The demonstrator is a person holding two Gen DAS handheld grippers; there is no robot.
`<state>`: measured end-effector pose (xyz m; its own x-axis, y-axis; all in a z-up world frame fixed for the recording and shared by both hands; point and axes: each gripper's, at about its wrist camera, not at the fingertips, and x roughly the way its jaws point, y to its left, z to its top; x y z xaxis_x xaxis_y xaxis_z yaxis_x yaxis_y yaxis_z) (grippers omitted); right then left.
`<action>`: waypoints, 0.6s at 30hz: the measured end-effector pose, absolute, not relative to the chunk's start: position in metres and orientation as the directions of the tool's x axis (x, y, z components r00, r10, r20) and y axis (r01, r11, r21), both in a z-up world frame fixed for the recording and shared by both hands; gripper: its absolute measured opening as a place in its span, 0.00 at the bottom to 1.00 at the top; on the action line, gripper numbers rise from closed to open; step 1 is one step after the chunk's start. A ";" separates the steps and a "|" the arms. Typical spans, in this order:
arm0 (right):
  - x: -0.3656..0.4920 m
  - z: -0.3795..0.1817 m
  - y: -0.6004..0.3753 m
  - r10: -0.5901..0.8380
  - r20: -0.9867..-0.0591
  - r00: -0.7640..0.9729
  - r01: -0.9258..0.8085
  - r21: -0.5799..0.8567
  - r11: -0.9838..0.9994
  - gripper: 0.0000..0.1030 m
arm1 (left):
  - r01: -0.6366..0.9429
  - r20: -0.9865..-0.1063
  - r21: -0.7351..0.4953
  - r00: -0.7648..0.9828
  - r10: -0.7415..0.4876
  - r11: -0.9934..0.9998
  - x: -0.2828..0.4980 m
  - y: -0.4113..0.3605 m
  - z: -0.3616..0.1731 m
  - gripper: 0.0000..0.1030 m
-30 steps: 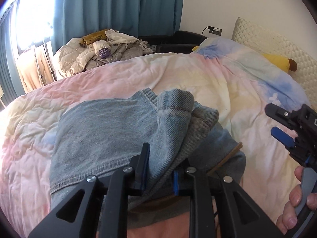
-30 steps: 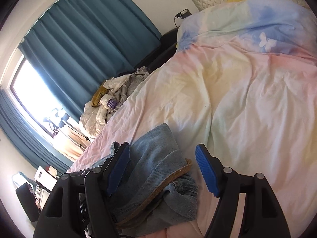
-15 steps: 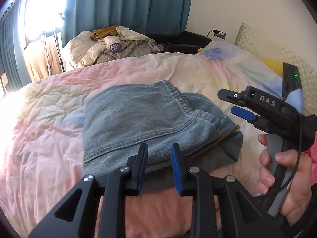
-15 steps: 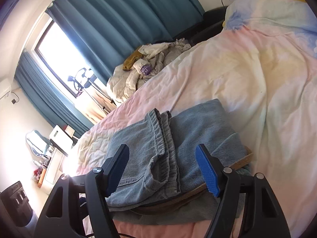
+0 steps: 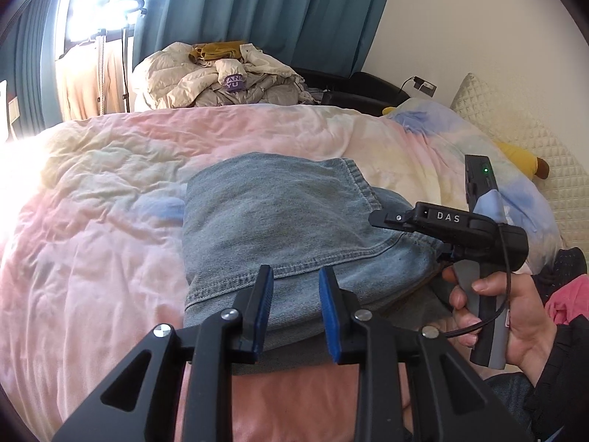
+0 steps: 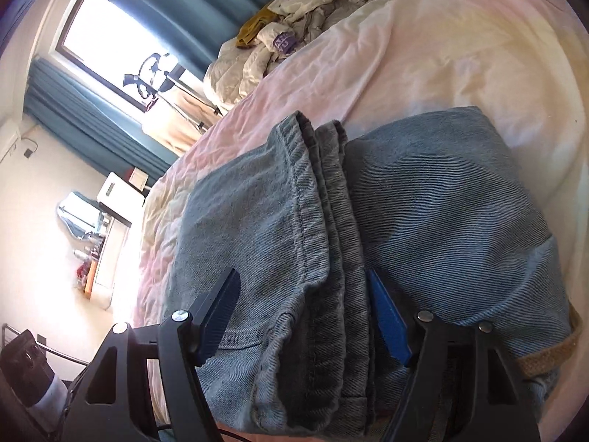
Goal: Fold clothes
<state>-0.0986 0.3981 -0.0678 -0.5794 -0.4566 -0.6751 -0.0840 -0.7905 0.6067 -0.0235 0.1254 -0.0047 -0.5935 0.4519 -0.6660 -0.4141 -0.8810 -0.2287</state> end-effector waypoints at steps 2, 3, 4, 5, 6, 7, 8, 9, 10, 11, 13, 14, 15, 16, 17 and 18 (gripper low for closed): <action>-0.102 -0.069 0.397 -0.467 -0.674 -0.572 -0.071 0.608 -0.791 0.70 | -0.414 -0.662 -0.240 -0.592 0.460 -0.878 -0.024 0.122 -0.005 0.25; -0.104 -0.071 0.399 -0.475 -0.675 -0.565 -0.066 0.610 -0.789 0.70 | -0.411 -0.662 -0.247 -0.590 0.462 -0.878 -0.025 0.120 -0.006 0.25; -0.107 -0.073 0.402 -0.479 -0.677 -0.559 -0.070 0.615 -0.786 0.65 | -0.407 -0.663 -0.258 -0.586 0.466 -0.877 -0.026 0.118 -0.007 0.25; -0.109 -0.078 0.409 -0.486 -0.674 -0.557 -0.090 0.631 -0.770 0.58 | -0.402 -0.665 -0.270 -0.579 0.471 -0.875 -0.027 0.115 -0.007 0.25; -0.110 -0.083 0.416 -0.499 -0.664 -0.556 -0.119 0.659 -0.743 0.57 | -0.398 -0.667 -0.287 -0.570 0.480 -0.871 -0.028 0.113 -0.007 0.25; -0.110 -0.087 0.421 -0.508 -0.659 -0.554 -0.141 0.676 -0.723 0.56 | -0.395 -0.666 -0.304 -0.562 0.490 -0.867 -0.028 0.109 -0.007 0.25; -0.110 -0.089 0.420 -0.506 -0.668 -0.546 -0.144 0.670 -0.729 0.56 | -0.392 -0.665 -0.315 -0.559 0.495 -0.865 -0.029 0.107 -0.006 0.25; -0.111 -0.089 0.415 -0.492 -0.690 -0.531 -0.130 0.640 -0.758 0.57 | -0.387 -0.664 -0.320 -0.559 0.496 -0.865 -0.030 0.104 -0.006 0.25; -0.112 -0.089 0.407 -0.472 -0.716 -0.515 -0.109 0.601 -0.792 0.60 | -0.381 -0.664 -0.325 -0.560 0.496 -0.865 -0.031 0.103 -0.006 0.25; -0.112 -0.088 0.399 -0.453 -0.738 -0.500 -0.088 0.564 -0.821 0.66 | -0.376 -0.664 -0.329 -0.560 0.495 -0.866 -0.032 0.101 -0.006 0.25; -0.112 -0.085 0.389 -0.433 -0.753 -0.495 -0.068 0.530 -0.845 0.68 | -0.364 -0.665 -0.338 -0.560 0.494 -0.868 -0.034 0.097 -0.006 0.26; -0.112 -0.083 0.385 -0.427 -0.755 -0.497 -0.062 0.522 -0.850 0.68 | -0.358 -0.666 -0.348 -0.556 0.497 -0.867 -0.035 0.095 -0.007 0.26; -0.111 -0.082 0.383 -0.426 -0.755 -0.499 -0.055 0.518 -0.853 0.64 | -0.351 -0.667 -0.361 -0.551 0.502 -0.864 -0.037 0.093 -0.008 0.25; -0.110 -0.081 0.383 -0.437 -0.748 -0.499 -0.047 0.527 -0.848 0.51 | -0.343 -0.666 -0.372 -0.548 0.506 -0.862 -0.038 0.090 -0.010 0.25; -0.109 -0.080 0.384 -0.443 -0.744 -0.500 -0.050 0.536 -0.843 0.35 | -0.338 -0.661 -0.381 -0.551 0.510 -0.860 -0.040 0.088 -0.011 0.25; -0.108 -0.079 0.385 -0.429 -0.748 -0.507 -0.066 0.530 -0.845 0.31 | -0.337 -0.654 -0.383 -0.559 0.510 -0.860 -0.041 0.087 -0.012 0.25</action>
